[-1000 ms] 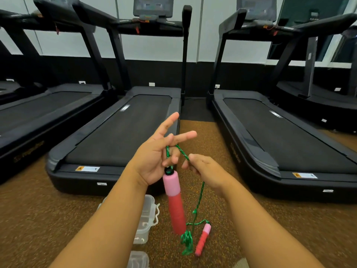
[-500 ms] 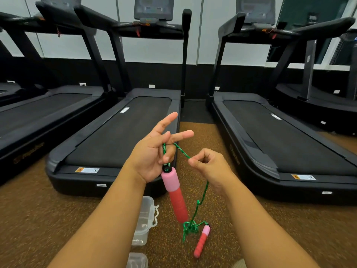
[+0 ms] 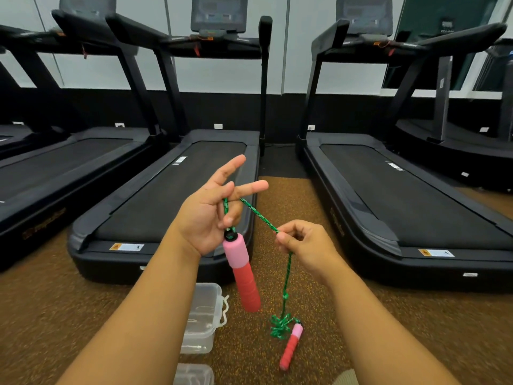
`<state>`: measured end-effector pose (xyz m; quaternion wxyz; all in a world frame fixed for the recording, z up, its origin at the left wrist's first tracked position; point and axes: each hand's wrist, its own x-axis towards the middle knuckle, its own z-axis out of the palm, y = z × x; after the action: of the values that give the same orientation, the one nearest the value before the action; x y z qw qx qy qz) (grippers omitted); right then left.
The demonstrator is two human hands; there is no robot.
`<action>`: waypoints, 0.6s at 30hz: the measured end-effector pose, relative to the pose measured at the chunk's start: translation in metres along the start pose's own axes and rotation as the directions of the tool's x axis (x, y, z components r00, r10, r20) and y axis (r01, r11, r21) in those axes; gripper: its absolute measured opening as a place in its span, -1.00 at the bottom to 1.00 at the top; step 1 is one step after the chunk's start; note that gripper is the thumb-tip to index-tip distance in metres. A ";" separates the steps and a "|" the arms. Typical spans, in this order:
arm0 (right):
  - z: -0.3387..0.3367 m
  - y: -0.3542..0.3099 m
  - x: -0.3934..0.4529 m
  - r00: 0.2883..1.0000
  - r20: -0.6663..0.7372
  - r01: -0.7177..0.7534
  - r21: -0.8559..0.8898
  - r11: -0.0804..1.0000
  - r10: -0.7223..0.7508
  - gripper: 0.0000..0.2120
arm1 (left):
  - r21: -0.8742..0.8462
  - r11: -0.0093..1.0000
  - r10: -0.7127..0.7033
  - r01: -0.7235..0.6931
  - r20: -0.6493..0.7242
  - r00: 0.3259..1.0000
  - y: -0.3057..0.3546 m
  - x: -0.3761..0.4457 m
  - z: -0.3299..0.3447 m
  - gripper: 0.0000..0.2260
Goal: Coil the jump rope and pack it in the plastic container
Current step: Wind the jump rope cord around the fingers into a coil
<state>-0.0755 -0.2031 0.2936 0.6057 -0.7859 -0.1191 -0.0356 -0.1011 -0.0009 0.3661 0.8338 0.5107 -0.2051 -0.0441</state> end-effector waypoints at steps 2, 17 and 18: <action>0.003 0.004 0.001 0.994 -0.104 0.019 -0.031 0.999 -0.022 -0.85 | -0.031 1.000 -0.004 0.004 0.002 1.000 -0.001 0.000 0.001 -0.61; 0.042 0.013 -0.031 0.923 0.036 0.357 -0.452 0.817 -0.384 -0.72 | 0.109 0.993 -0.038 0.037 0.005 0.999 0.002 0.011 0.005 -0.38; 0.043 0.011 -0.034 0.906 0.059 0.395 -0.477 0.785 -0.420 -0.70 | 0.106 0.994 -0.039 0.040 -0.008 0.999 0.001 0.010 0.003 -0.35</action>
<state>-0.1096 -0.1689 0.2648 0.3734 -0.8651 -0.2582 -0.2133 -0.0928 -0.0059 0.3709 0.8049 0.5585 -0.1946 -0.0482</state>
